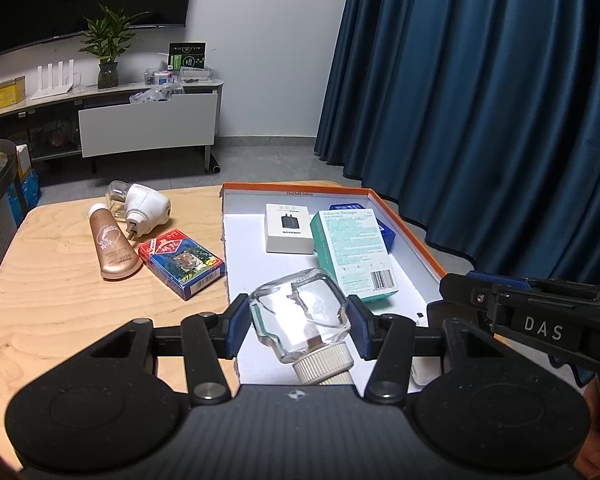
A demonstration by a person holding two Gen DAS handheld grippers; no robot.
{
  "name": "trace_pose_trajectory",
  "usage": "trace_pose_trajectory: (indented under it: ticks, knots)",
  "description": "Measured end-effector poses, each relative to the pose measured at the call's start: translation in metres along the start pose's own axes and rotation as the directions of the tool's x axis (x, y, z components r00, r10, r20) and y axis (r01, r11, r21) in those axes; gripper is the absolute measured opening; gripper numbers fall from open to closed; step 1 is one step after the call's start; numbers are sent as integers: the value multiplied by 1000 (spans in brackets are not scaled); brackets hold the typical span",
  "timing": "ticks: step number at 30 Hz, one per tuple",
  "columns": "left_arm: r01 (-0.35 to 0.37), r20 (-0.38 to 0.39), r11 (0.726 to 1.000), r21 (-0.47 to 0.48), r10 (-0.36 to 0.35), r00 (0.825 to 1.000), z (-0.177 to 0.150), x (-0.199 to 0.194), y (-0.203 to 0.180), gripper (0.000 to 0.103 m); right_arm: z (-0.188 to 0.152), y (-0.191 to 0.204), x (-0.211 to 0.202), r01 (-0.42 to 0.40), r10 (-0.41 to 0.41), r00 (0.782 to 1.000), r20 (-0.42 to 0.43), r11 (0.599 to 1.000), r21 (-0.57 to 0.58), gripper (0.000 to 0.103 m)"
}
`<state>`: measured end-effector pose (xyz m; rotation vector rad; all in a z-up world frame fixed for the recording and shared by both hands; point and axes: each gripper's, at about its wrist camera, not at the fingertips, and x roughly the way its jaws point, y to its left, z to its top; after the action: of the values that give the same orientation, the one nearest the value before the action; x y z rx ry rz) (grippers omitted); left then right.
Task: Organize rigid objects
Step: 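Carry the glass bottle and black adapter over the tray and hold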
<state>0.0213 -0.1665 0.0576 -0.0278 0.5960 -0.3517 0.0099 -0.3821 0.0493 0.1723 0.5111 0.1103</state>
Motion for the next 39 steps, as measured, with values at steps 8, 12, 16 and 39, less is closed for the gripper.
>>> trace_pose_trajectory:
  ticks: [8,12,16,39]
  knots:
    - [0,0,1000,-2,0,1000,0,0,0,52,1,0,0,-1,1,1000,-3,1000,1,27]
    - [0,-4,1000,-1,0,1000,0,2,0,52,1,0,0,-1,1,1000,-3,1000,1,27]
    - [1,-11,1000,-2,-1,1000,0,4,1,52,1,0,-1,-2,2,1000,-7,1000,1,27]
    - [9,-60,1000,-9,-9,998,-4,24,1,52,-2,-6,21,-6,7,998,-62,1000,20,27]
